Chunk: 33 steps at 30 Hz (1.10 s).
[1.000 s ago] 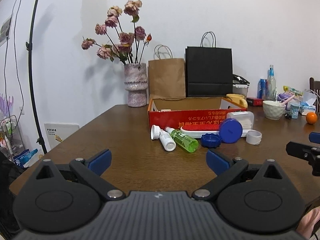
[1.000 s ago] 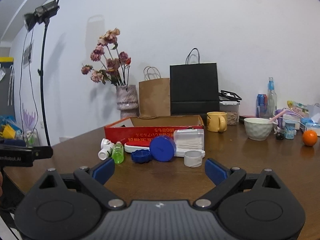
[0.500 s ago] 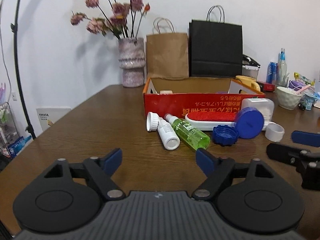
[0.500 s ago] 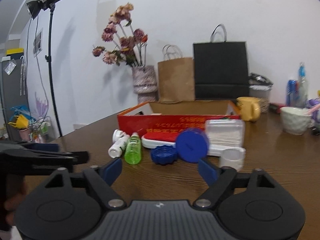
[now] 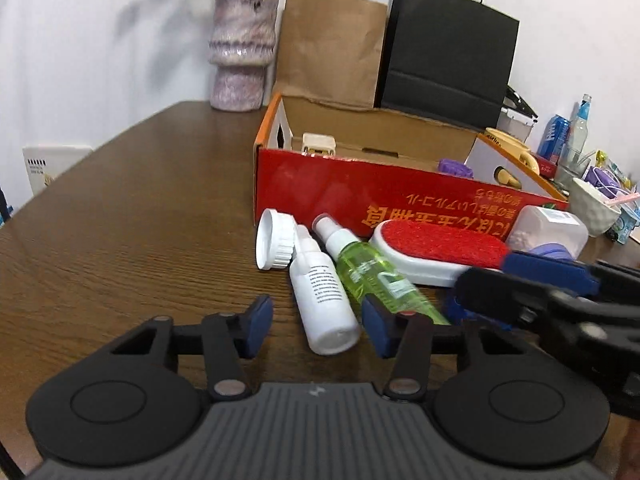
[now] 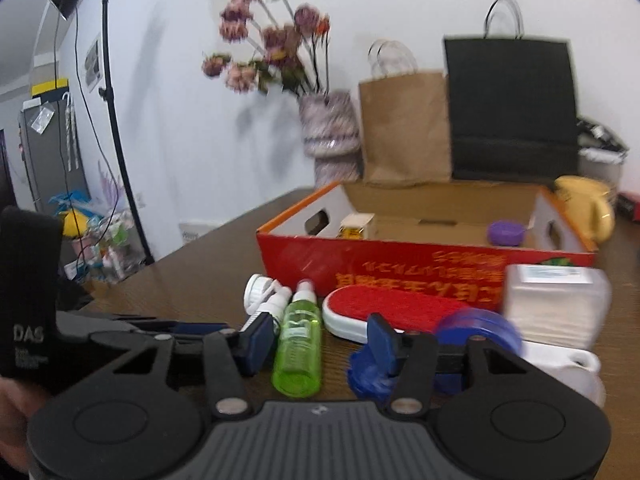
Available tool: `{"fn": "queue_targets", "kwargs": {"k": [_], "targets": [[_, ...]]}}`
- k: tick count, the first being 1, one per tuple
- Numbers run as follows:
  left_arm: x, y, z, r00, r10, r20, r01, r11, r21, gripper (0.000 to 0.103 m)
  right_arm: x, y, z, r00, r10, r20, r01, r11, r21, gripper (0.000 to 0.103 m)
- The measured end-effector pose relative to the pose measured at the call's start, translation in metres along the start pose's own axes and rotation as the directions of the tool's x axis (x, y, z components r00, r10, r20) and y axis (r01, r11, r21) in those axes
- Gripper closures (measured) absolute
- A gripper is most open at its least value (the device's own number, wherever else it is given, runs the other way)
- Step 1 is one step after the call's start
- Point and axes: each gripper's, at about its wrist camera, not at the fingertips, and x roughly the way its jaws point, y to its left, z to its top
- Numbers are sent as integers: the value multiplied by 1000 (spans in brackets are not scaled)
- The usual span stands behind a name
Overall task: Organize rigid objects
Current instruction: 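Close the left tool on the white spray bottle while the right tool grips the green spray bottle, then lift the white and green spray bottles and carry them over the box with both tools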
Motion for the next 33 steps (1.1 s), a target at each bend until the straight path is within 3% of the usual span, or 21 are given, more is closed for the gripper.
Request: {"fn": "queue_targets", "kwargs": {"k": [1,4,8,14,19,27,33], "targets": [[3,2,0,1000,3,-5,-3,1000,-3,59,8,-1,2,1000,4,-20,-4,1000,6,65],[4,6,0,1000,1,4,-1,1000,12,73,30,-6,8,997,25,-72,-21,998,55,67],[2,5,-1,1000,-12,5,12,999,39,75,52,-7,10,988,70,-140,-56,994,98,68],[-13,-1,-14,1000,-11,8,10,998,68,75,58,8,0,984,29,-174,-22,999,41,72],[-46,-3,-37,1000,-19,-2,19,998,57,75,28,20,-17,986,-9,-164,5,1000,-21,72],[-103,-17,-82,1000,-16,1,16,995,102,75,-65,43,-70,988,-87,-124,76,993,-95,72],[-101,-28,-84,1000,15,4,-15,990,139,74,-80,39,-82,987,-104,-120,96,993,-70,72]]}}
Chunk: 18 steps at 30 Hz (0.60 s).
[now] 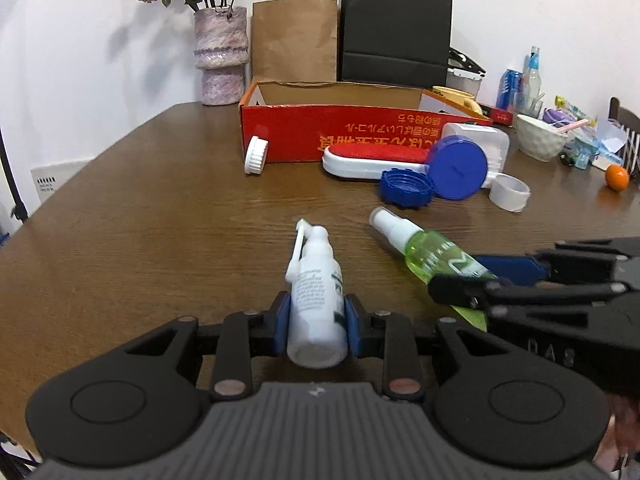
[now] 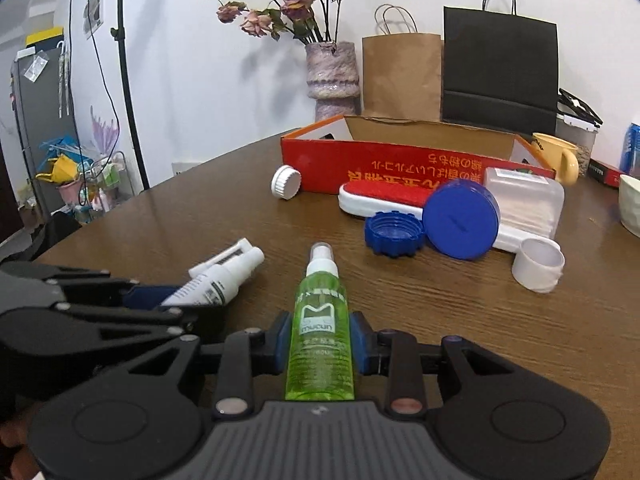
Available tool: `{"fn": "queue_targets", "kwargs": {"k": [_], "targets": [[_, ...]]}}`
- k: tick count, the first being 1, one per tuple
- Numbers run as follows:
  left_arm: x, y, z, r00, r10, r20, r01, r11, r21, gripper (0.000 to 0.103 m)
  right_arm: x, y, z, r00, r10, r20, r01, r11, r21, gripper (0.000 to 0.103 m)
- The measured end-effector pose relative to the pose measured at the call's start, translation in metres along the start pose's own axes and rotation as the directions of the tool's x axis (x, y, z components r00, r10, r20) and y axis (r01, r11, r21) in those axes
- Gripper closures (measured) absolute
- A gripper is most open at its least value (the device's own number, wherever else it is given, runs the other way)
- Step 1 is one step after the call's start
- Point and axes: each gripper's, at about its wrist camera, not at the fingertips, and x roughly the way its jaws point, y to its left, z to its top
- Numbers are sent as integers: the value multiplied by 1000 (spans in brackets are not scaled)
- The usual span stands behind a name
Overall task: Organize rigid objects
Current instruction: 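Lift the white and green spray bottles and carry them over the box with both tools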
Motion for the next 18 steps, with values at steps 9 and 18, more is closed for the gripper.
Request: {"fn": "queue_targets", "kwargs": {"k": [9,18], "targets": [[10,-2,6,999,42,8,-42,999,11,75,14,-1,1,1000,-25,12,24,1000,3,72],[-18,-2,3,991,85,100,-83,996,-30,75,-1,0,-2,998,-44,46,45,999,-23,73]]}}
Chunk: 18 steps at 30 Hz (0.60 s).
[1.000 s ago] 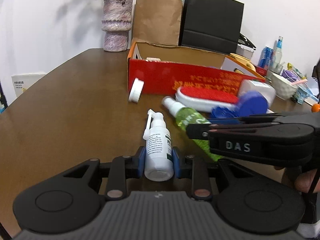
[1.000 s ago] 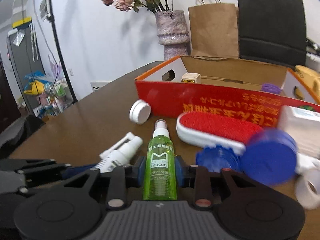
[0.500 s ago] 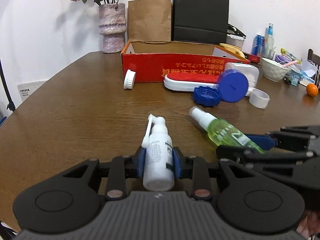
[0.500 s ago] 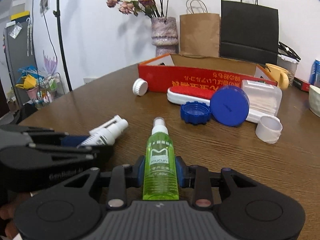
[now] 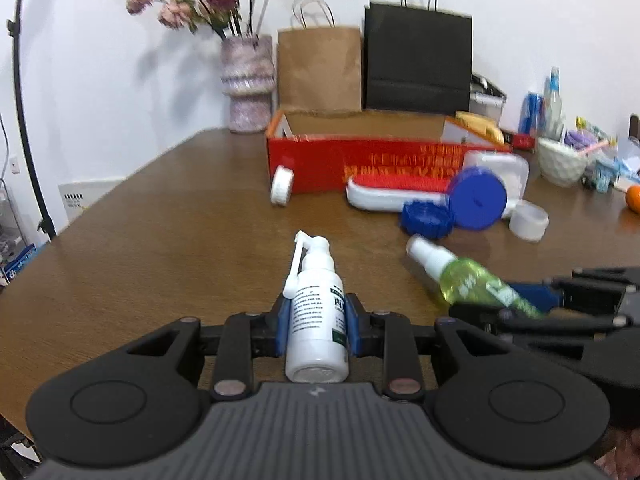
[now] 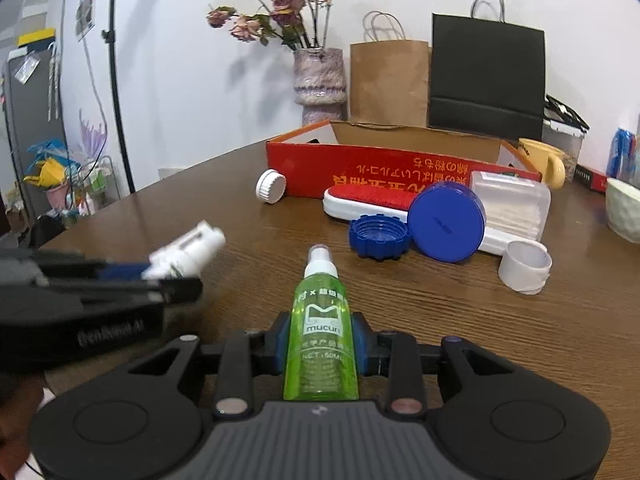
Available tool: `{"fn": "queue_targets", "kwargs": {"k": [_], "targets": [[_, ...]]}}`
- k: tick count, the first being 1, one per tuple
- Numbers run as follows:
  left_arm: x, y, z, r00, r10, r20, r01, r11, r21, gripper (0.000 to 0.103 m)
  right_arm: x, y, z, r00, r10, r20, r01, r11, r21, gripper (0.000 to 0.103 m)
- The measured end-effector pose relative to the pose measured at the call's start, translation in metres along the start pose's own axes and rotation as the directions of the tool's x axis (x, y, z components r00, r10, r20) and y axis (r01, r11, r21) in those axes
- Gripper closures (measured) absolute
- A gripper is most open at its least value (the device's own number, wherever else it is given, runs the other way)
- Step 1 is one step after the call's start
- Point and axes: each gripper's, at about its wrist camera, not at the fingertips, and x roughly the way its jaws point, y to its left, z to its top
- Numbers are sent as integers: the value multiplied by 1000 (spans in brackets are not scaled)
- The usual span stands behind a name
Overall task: Organize rigid objects
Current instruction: 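Lift the white and green spray bottles and carry them over the box with both tools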
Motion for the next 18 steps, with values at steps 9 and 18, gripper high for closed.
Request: {"fn": "queue_targets", "kwargs": {"k": [9,18], "targets": [[-34,-5,21,986,29,162,-25,999,-26,75,-56,-1,13,962,-114,247,118,993,1,73],[-71,-15,44,938,28,345,-10,999,-53,75,-110,-18,14,846,-235,478,206,972,114,73]]}}
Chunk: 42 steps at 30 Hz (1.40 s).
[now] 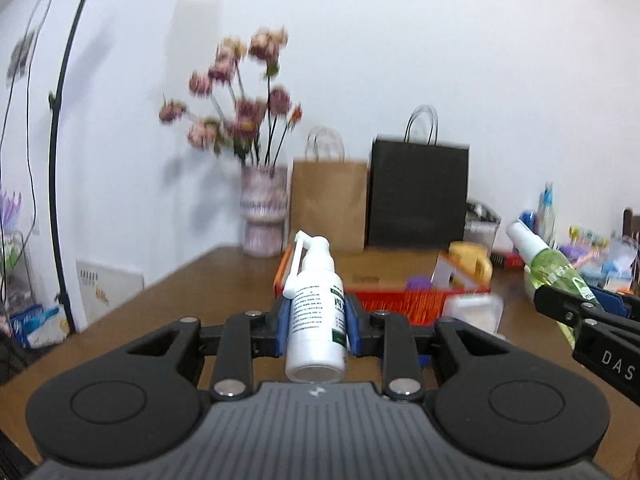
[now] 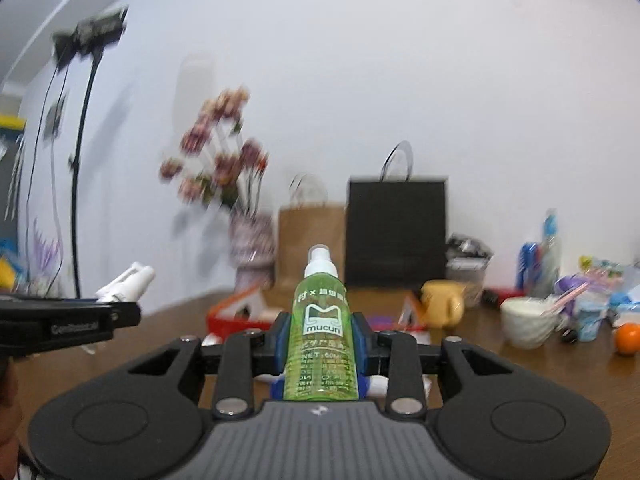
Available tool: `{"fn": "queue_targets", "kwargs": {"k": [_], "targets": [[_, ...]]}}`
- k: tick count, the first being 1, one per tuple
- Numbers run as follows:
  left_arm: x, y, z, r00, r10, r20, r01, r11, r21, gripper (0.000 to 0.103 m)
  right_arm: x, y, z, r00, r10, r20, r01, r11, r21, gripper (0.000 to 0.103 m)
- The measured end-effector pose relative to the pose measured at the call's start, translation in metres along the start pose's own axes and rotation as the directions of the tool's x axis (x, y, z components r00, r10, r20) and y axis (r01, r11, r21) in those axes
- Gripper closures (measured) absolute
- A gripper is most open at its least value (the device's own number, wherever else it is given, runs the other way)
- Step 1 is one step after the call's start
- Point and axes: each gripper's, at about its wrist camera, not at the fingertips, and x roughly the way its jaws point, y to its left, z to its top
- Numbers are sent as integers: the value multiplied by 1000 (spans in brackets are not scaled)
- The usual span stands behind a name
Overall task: Organize rigid objects
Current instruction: 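Lift the white and green spray bottles and carry them over the box with both tools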
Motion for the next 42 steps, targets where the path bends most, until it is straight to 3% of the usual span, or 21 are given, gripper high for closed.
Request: {"fn": "queue_targets", "kwargs": {"k": [9,18,26,42], "targets": [[-9,-13,10,999,-36,14,36,999,0,75,-13,-13,8,999,-31,9,31,1000,5,72],[19,-17,19,999,-43,-8,43,999,-8,75,16,-24,15,1000,-25,-17,25,1000,-2,72],[73,-19,35,1000,-28,-7,28,1000,-6,75,84,-35,33,999,-2,-45,2,1000,12,72],[225,-23,84,1000,-20,-7,20,999,34,75,255,-40,60,989,68,-132,-65,998,22,72]]}}
